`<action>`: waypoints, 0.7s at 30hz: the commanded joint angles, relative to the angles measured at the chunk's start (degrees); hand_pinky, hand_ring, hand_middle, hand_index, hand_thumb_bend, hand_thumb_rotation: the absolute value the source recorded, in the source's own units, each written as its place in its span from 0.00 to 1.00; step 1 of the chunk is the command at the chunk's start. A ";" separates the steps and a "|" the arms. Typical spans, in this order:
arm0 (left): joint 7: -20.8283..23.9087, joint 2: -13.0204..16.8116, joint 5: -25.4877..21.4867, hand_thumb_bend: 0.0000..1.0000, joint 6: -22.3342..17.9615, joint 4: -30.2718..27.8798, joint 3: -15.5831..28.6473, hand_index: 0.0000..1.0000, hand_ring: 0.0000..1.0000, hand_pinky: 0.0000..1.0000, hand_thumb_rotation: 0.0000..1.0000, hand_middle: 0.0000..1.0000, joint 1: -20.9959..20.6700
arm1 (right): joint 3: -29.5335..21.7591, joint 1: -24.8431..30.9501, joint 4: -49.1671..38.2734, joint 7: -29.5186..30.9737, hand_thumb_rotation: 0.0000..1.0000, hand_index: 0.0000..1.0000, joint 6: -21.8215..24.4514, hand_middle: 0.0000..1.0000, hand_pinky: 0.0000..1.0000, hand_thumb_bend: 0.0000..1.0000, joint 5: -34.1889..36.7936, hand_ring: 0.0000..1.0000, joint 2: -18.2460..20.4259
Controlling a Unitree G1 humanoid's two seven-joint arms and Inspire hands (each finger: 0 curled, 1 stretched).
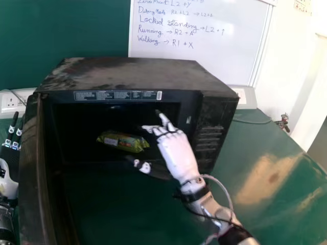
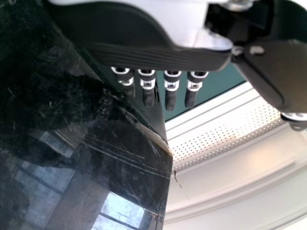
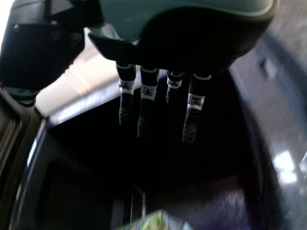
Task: Put biscuit inside oven
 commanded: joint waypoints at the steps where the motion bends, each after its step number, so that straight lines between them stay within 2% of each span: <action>1: -0.03 -2.98 0.35 0.00 1.07 3.00 0.12 0.99 0.30 0.00 1.00 0.73 3.16 | -1.15 1.46 -0.63 -2.31 0.23 0.73 -1.53 0.64 0.54 0.89 -0.04 0.59 -0.63; 9: 0.76 -3.20 0.32 0.00 1.19 2.53 0.05 0.98 0.31 0.00 1.00 0.72 3.20 | -2.58 3.80 0.48 -9.85 0.22 0.71 -6.27 0.63 0.53 0.84 -1.48 0.57 -1.52; 17: -0.73 -2.48 0.37 0.00 1.77 3.91 0.08 1.00 0.30 0.00 1.00 0.74 2.66 | -2.41 4.83 4.76 -17.38 0.20 0.68 -10.81 0.58 0.44 0.79 -2.91 0.49 -2.35; 21: 0.39 -2.49 0.36 0.00 1.67 3.97 0.26 0.99 0.32 0.00 1.00 0.73 2.61 | -1.97 4.79 7.03 -22.07 0.20 0.67 -12.28 0.55 0.42 0.76 -4.42 0.46 -3.11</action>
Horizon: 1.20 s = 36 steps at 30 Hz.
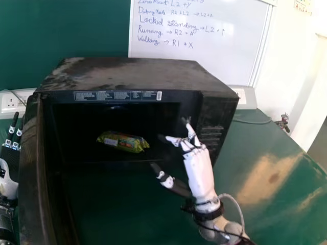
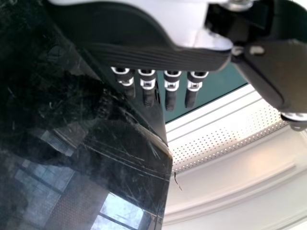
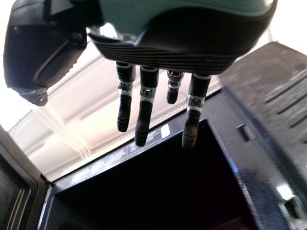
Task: Put biscuit inside oven
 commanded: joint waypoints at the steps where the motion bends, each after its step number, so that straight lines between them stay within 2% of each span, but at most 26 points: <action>1: 0.32 -2.84 0.41 0.00 0.94 2.93 0.22 1.00 0.32 0.00 1.00 0.73 2.94 | 0.08 0.18 1.59 -3.02 0.20 0.66 -1.13 0.54 0.41 0.76 -1.00 0.46 -0.87; 7: 0.69 -2.87 0.58 0.00 0.38 2.90 0.22 0.99 0.33 0.00 1.00 0.72 2.95 | -0.43 0.42 4.72 -7.45 0.19 0.67 -1.86 0.55 0.38 0.74 -0.71 0.45 -1.48; 14: 0.72 -2.89 0.64 0.00 0.27 2.75 0.08 1.00 0.30 0.00 1.00 0.73 3.00 | -2.33 1.14 7.94 -9.32 0.20 0.66 -2.44 0.55 0.40 0.70 1.33 0.46 -2.34; 20: 0.08 -2.63 0.75 0.00 -0.18 3.43 0.16 1.00 0.29 0.00 1.00 0.75 2.83 | -2.79 0.01 13.27 -12.79 0.17 0.64 -3.74 0.53 0.38 0.66 2.33 0.44 -2.16; 26: 0.51 -2.63 0.72 0.00 -0.12 3.07 0.20 1.00 0.30 0.00 1.00 0.74 3.12 | -4.34 -0.31 18.91 -8.11 0.15 0.64 -10.19 0.51 0.36 0.60 7.56 0.42 -1.23; 28: 0.60 -2.61 0.66 0.00 0.10 2.85 0.20 1.00 0.30 0.00 1.00 0.74 3.19 | -5.10 -0.28 20.37 -6.11 0.14 0.53 -12.59 0.50 0.36 0.53 9.49 0.41 -0.89; 30: 0.86 -2.60 0.61 0.00 0.25 2.63 0.22 1.00 0.30 0.00 1.00 0.73 3.28 | -6.03 -0.17 21.61 -3.75 0.14 0.50 -14.27 0.49 0.36 0.51 11.45 0.41 -0.47; 36: 0.31 -2.35 0.58 0.00 0.76 2.93 0.20 1.00 0.30 0.00 1.00 0.74 3.24 | -8.84 0.36 24.13 1.15 0.14 0.49 -16.29 0.47 0.33 0.50 15.83 0.39 1.02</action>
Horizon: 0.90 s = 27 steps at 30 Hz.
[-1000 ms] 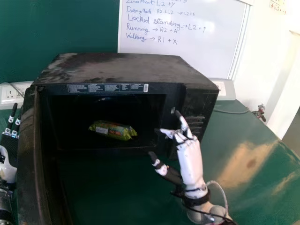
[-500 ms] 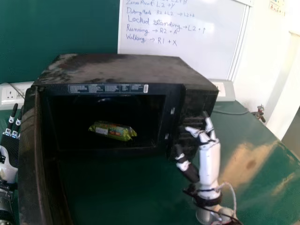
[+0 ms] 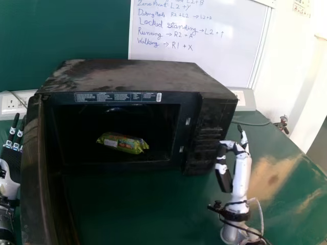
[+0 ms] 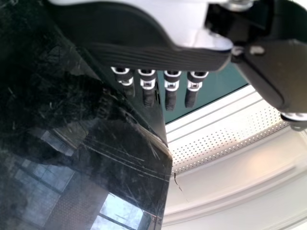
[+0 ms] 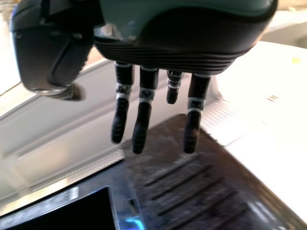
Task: Put biscuit inside oven
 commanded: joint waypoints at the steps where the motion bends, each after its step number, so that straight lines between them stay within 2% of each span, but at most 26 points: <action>1: -0.17 -2.53 0.48 0.00 0.76 2.73 0.23 1.00 0.30 0.00 1.00 0.74 3.05 | -0.43 2.94 2.15 1.85 0.14 0.49 -0.14 0.47 0.32 0.50 1.10 0.38 2.23; 7: 0.03 -2.83 0.52 0.00 0.02 2.39 0.22 1.00 0.30 0.00 1.00 0.75 3.18 | -6.39 4.15 4.06 14.18 0.15 0.50 -2.32 0.48 0.32 0.50 10.54 0.38 4.80; 14: 0.29 -2.63 0.31 0.00 1.13 2.36 0.20 1.00 0.30 0.00 1.00 0.74 3.19 | -14.73 5.48 4.60 33.05 0.14 0.50 -3.95 0.49 0.31 0.50 23.00 0.36 8.03; 22: 0.54 -2.81 0.54 0.00 0.20 2.09 0.18 1.00 0.30 0.00 1.00 0.75 3.36 | -24.09 5.94 3.83 58.04 0.15 0.50 -0.35 0.50 0.33 0.50 37.33 0.39 11.04; 27: -1.14 -2.46 0.52 0.00 0.11 2.72 0.12 1.00 0.30 0.00 1.00 0.76 3.25 | -28.34 5.90 3.28 67.29 0.16 0.50 1.64 0.47 0.34 0.50 42.38 0.38 12.28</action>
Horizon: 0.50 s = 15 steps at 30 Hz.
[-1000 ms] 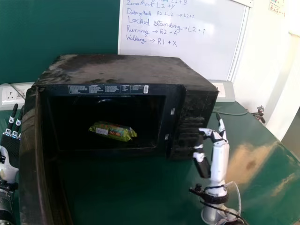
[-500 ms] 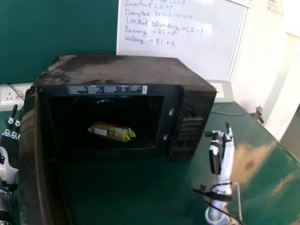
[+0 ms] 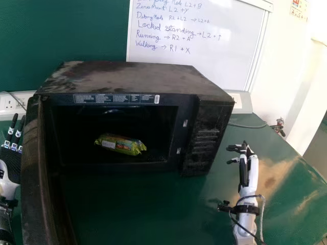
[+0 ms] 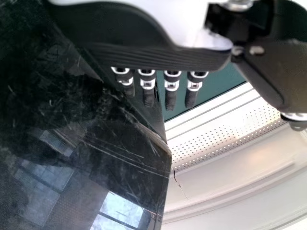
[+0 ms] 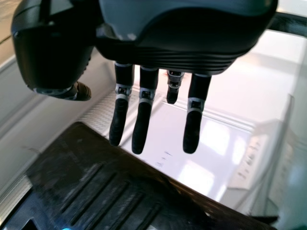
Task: Put biscuit inside oven
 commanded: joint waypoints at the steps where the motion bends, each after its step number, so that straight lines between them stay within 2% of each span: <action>1: -0.79 -3.00 0.53 0.00 0.48 3.04 0.12 1.00 0.31 0.00 1.00 0.76 2.98 | -1.14 3.45 1.39 2.54 0.17 0.50 1.20 0.47 0.34 0.50 1.62 0.38 4.57; 7: 0.43 -3.31 0.01 0.00 1.29 2.41 0.36 1.00 0.32 0.00 1.00 0.75 3.22 | -3.25 3.36 1.13 5.56 0.17 0.50 2.09 0.46 0.34 0.50 2.46 0.37 5.20; 15: 0.06 -3.02 0.01 0.00 1.43 1.94 0.44 0.99 0.31 0.00 1.00 0.72 3.42 | -3.27 3.45 1.05 4.60 0.17 0.50 2.37 0.46 0.34 0.50 0.56 0.38 5.21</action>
